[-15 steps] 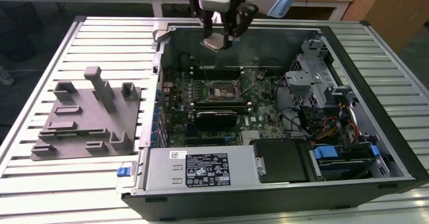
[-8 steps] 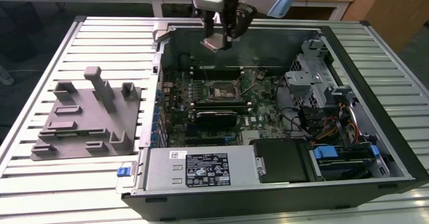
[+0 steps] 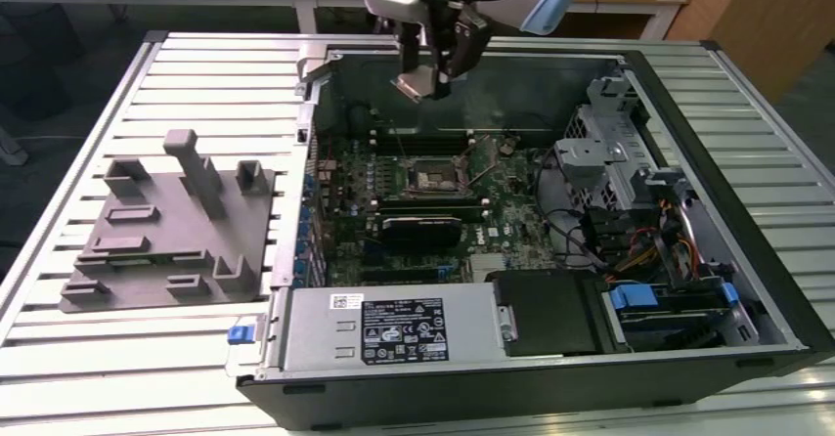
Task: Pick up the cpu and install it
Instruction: 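Place the cpu into insertion slot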
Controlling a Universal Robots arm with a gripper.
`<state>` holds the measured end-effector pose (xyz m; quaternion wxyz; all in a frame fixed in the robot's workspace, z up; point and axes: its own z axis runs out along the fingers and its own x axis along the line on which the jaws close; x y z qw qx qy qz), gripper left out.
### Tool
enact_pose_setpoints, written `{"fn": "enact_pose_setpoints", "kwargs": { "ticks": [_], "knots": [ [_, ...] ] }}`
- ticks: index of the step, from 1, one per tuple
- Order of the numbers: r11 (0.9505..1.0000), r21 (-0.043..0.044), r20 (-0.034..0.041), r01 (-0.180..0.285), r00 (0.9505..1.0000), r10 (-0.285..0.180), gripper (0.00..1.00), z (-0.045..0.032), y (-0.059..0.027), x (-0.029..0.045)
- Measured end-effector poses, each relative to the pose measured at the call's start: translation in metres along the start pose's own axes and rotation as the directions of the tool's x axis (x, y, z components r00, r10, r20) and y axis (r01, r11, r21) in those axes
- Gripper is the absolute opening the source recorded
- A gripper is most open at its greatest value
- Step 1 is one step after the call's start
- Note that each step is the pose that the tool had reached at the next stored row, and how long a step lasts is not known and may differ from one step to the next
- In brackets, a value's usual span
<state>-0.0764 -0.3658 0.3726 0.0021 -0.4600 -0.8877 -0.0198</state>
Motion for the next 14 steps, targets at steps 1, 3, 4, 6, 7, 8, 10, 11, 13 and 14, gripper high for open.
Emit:
{"fn": "enact_pose_setpoints", "kwargs": {
  "ticks": [1, 3, 4, 6, 7, 8, 10, 11, 13, 14],
  "knots": [
    [0.9999, -0.0002, 0.0008, -0.012, 0.9999, 0.012, 0.54, 0.0001, 0.0001, 0.0001],
    [0.9993, -0.0008, 0.002, -0.037, 0.9993, 0.037, 0.54, 0.0005, 0.0002, 0.0002],
    [0.9988, -0.001, 0.0028, -0.05, 0.9988, 0.05, 0.54, 0.0006, 0.0002, 0.0003],
    [0.9972, -0.0018, 0.0048, -0.075, 0.9972, 0.075, 0.54, 0.0009, 0.0003, 0.0004],
    [0.9961, -0.0023, 0.0055, -0.088, 0.9961, 0.088, 0.54, 0.0011, 0.0003, 0.0005],
    [0.9948, -0.0027, 0.0062, -0.102, 0.9948, 0.102, 0.54, 0.0013, 0.0004, 0.0005],
    [0.9913, -0.0035, 0.0074, -0.132, 0.9912, 0.132, 0.54, 0.0017, 0.0004, 0.0006],
    [0.9891, -0.0038, 0.0079, -0.147, 0.9891, 0.147, 0.54, 0.002, 0.0004, 0.0006],
    [0.9831, -0.0047, 0.009, -0.183, 0.983, 0.183, 0.54, 0.0026, 0.0004, 0.0006],
    [0.9796, -0.0053, 0.0094, -0.201, 0.9796, 0.201, 0.54, 0.003, 0.0004, 0.0006]
  ]
}}
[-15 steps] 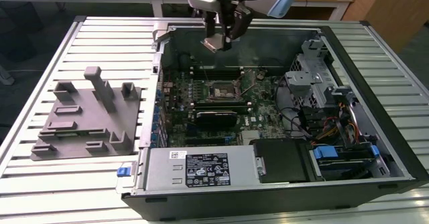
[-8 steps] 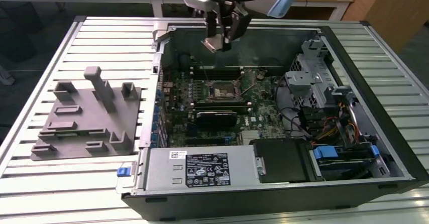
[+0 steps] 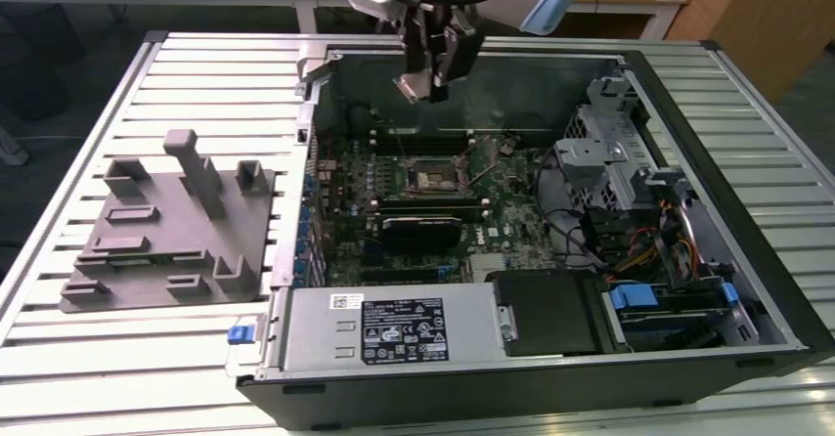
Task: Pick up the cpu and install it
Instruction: 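Place the cpu into insertion slot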
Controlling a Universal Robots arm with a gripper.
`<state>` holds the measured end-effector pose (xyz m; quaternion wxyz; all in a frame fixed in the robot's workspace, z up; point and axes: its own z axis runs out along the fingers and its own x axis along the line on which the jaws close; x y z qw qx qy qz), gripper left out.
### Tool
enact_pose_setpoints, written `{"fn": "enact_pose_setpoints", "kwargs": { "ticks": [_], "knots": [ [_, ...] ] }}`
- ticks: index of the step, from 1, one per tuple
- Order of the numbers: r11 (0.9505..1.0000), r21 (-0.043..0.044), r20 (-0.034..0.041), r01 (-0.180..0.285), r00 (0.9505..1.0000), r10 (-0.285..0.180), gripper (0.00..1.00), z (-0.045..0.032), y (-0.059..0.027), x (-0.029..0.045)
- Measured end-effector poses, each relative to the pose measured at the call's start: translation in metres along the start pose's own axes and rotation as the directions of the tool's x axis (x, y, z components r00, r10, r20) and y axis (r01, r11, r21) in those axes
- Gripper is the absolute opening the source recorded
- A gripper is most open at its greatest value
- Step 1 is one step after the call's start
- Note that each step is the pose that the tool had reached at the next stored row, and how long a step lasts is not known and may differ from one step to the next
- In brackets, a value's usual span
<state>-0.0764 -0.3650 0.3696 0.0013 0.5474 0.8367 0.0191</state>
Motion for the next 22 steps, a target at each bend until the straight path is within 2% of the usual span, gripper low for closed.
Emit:
{"fn": "enact_pose_setpoints", "kwargs": {
  "ticks": [4, 8, 11, 16, 22],
  "knots": [
    [0.9973, -0.0015, 0.0024, -0.073, 0.9973, 0.073, 0.54, 0.0016, -0.0001, 0.0],
    [0.9895, -0.0031, 0.0046, -0.144, 0.9895, 0.144, 0.54, 0.0033, -0.0001, -0.0001],
    [0.9802, -0.0044, 0.0061, -0.198, 0.9802, 0.198, 0.54, 0.0046, -0.0002, -0.0001],
    [0.9615, -0.0064, 0.0084, -0.275, 0.9615, 0.275, 0.54, 0.0065, -0.0002, -0.0001],
    [0.9402, -0.0083, 0.0103, -0.341, 0.9401, 0.341, 0.54, 0.0094, 0.0003, 0.0001]
  ]
}}
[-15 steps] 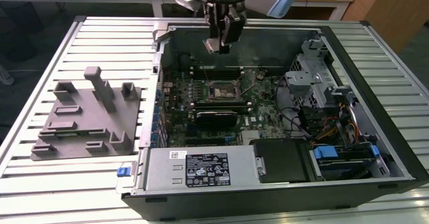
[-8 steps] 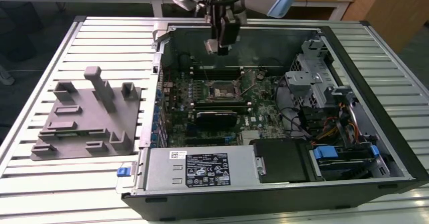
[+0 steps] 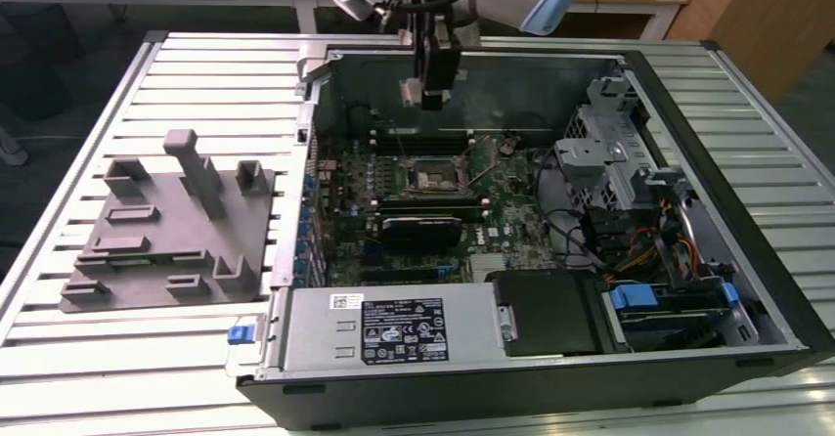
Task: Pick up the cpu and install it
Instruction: 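Place the cpu into insertion slot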
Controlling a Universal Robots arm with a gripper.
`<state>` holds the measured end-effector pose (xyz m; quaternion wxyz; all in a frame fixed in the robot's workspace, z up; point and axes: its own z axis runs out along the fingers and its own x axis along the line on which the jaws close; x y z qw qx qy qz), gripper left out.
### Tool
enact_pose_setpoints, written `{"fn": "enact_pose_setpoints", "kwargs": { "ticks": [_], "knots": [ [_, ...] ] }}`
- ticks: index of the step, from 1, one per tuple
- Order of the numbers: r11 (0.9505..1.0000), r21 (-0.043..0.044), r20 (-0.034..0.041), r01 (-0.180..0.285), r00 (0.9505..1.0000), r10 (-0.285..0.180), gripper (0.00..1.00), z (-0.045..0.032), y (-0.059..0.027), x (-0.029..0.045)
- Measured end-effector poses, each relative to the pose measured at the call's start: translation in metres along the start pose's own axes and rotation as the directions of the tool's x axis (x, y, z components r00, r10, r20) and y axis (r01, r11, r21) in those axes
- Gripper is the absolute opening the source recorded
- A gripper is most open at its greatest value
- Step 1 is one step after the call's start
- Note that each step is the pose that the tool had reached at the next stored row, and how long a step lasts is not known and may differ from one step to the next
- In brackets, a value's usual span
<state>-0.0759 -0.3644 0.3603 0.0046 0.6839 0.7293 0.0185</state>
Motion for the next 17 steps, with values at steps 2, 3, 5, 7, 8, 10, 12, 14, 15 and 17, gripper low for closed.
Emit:
{"fn": "enact_pose_setpoints", "kwargs": {
  "ticks": [2, 3, 5, 7, 8, 10, 12, 14, 15, 17],
  "knots": [
    [0.9998, -0.0002, 0.0007, -0.018, 0.9998, 0.018, 0.54, 0.0017, 0.0003, 0.0004],
    [0.9998, -0.0005, 0.0006, -0.021, 0.9998, 0.021, 0.54, 0.003, 0.0006, 0.0012],
    [0.9998, -0.0006, 0.0, -0.022, 0.9998, 0.022, 0.54, 0.0065, 0.002, 0.003],
    [0.9998, -0.0004, 0.0, -0.022, 0.9998, 0.022, 0.54, 0.0104, 0.0045, 0.0054],
    [0.9998, -0.0005, -0.0001, -0.022, 0.9998, 0.022, 0.54, 0.0123, 0.0059, 0.0067],
    [0.9998, -0.0006, -0.0001, -0.022, 0.9998, 0.022, 0.54, 0.0161, 0.009, 0.0087],
    [0.9998, -0.0006, -0.0001, -0.02, 0.9998, 0.02, 0.54, 0.0197, 0.0108, 0.0092],
    [0.9998, -0.0048, 0.0002, -0.017, 0.9999, 0.017, 0.54, 0.0221, 0.0112, 0.0093],
    [0.9998, -0.0094, 0.0004, -0.017, 0.9999, 0.017, 0.54, 0.023, 0.0112, 0.0092],
    [0.9997, -0.0174, 0.0007, -0.017, 0.9999, 0.017, 0.54, 0.025, 0.0111, 0.0092]
  ]
}}
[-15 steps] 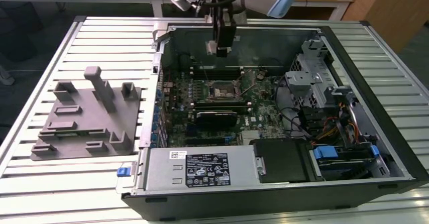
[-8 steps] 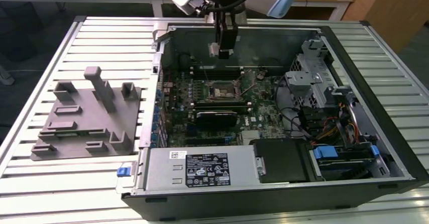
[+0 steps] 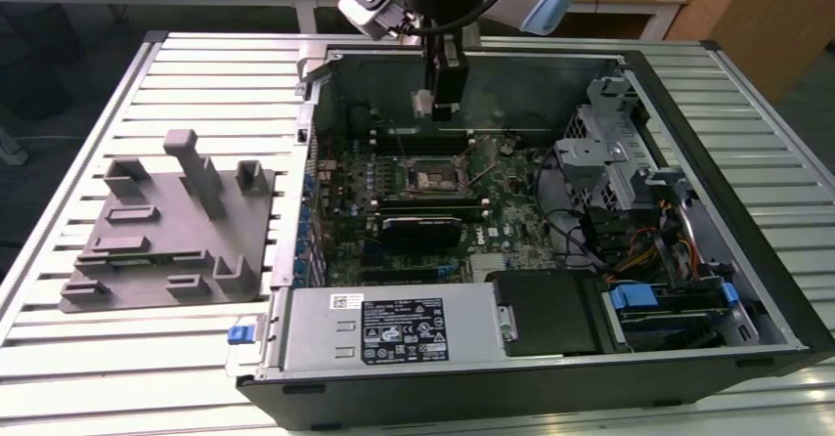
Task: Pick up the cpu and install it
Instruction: 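Place the cpu into insertion slot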
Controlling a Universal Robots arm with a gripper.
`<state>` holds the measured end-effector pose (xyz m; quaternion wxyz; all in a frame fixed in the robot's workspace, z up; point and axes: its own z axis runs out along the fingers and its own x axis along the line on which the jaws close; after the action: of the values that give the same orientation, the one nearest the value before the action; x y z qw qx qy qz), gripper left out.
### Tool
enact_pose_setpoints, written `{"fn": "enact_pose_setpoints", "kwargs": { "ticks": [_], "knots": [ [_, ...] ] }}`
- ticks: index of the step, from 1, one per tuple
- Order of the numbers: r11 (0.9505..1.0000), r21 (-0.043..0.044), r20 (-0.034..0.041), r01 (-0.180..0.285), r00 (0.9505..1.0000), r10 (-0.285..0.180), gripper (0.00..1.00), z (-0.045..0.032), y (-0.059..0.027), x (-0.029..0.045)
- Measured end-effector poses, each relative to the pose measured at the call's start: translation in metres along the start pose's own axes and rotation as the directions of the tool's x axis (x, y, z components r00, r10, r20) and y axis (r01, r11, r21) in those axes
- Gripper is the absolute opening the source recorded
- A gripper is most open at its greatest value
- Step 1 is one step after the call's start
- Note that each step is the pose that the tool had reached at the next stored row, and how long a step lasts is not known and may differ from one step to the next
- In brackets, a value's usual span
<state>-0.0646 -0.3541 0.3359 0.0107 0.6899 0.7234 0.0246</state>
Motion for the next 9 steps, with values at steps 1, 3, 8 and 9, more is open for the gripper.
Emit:
{"fn": "enact_pose_setpoints", "kwargs": {
  "ticks": [1, 3, 8, 9],
  "knots": [
    [1.0, -0.0019, 0.0002, 0.0, 1.0, 0.0, 0.54, 0.0014, 0.0, 0.0],
    [1.0, -0.0026, 0.0002, 0.0, 1.0, 0.0, 0.54, 0.005, 0.0001, 0.0],
    [1.0, -0.0026, 0.0002, 0.0, 1.0, 0.0, 0.54, 0.0142, 0.0013, 0.0006],
    [1.0, -0.0027, 0.0002, 0.0, 1.0, 0.0, 0.54, 0.0161, 0.0016, 0.0005]
  ]
}}
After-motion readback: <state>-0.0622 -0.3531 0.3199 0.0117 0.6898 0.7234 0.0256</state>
